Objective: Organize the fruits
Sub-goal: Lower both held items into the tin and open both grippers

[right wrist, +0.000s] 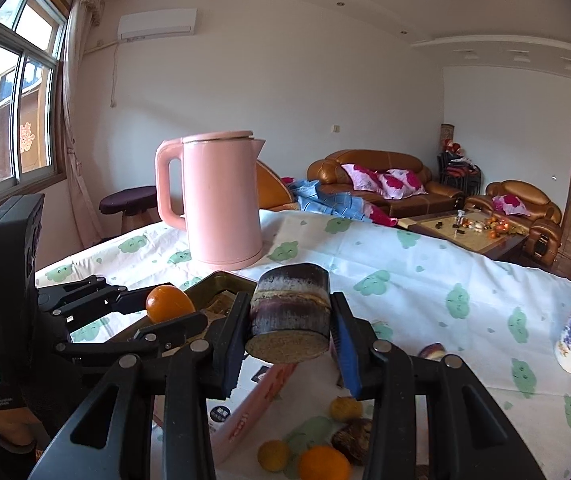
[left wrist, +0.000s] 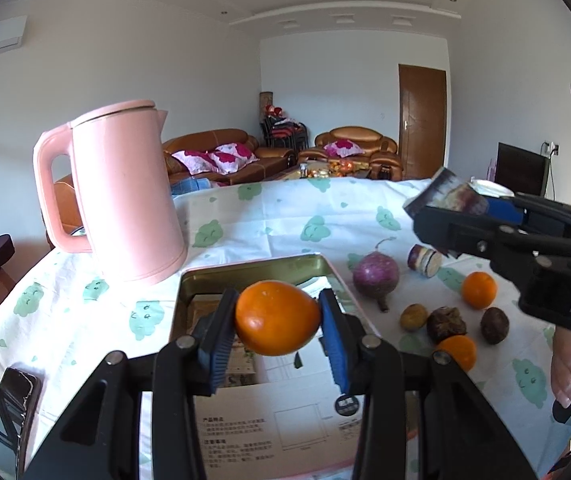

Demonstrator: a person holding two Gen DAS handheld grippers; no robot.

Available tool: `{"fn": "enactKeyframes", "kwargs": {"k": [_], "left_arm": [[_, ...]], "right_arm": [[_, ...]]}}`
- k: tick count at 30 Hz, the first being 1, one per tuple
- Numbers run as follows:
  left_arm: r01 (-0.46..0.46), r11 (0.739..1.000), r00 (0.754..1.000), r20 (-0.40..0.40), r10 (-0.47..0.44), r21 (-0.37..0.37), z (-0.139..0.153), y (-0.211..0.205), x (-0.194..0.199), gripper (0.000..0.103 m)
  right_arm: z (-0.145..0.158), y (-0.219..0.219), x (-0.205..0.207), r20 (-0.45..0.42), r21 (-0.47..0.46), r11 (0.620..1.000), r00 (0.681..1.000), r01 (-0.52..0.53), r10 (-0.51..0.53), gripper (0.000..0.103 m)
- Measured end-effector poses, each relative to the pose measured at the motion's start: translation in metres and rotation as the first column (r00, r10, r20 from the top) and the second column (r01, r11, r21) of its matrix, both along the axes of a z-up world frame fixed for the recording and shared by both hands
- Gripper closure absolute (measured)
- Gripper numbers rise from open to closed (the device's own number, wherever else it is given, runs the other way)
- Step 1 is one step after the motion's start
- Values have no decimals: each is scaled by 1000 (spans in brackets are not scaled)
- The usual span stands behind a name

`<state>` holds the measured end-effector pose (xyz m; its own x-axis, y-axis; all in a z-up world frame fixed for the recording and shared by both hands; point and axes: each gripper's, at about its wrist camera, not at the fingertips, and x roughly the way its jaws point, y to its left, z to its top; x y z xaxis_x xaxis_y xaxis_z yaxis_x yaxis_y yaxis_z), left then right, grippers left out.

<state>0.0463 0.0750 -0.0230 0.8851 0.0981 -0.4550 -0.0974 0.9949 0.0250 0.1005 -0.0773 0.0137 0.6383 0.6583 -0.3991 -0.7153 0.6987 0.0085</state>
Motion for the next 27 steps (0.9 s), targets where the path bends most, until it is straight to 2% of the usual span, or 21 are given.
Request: {"fn": "enactKeyframes", "kwargs": {"k": [14, 27], "left_arm": [[-30, 1000, 997, -65, 30, 3, -7, 27, 19, 61], [-35, 999, 992, -119, 38, 24, -15, 40, 33, 61]], "right_arm": [[-22, 53, 18, -56, -75, 996, 997, -54, 50, 61], [-35, 71, 30, -110, -111, 993, 993, -49, 37, 61]]}}
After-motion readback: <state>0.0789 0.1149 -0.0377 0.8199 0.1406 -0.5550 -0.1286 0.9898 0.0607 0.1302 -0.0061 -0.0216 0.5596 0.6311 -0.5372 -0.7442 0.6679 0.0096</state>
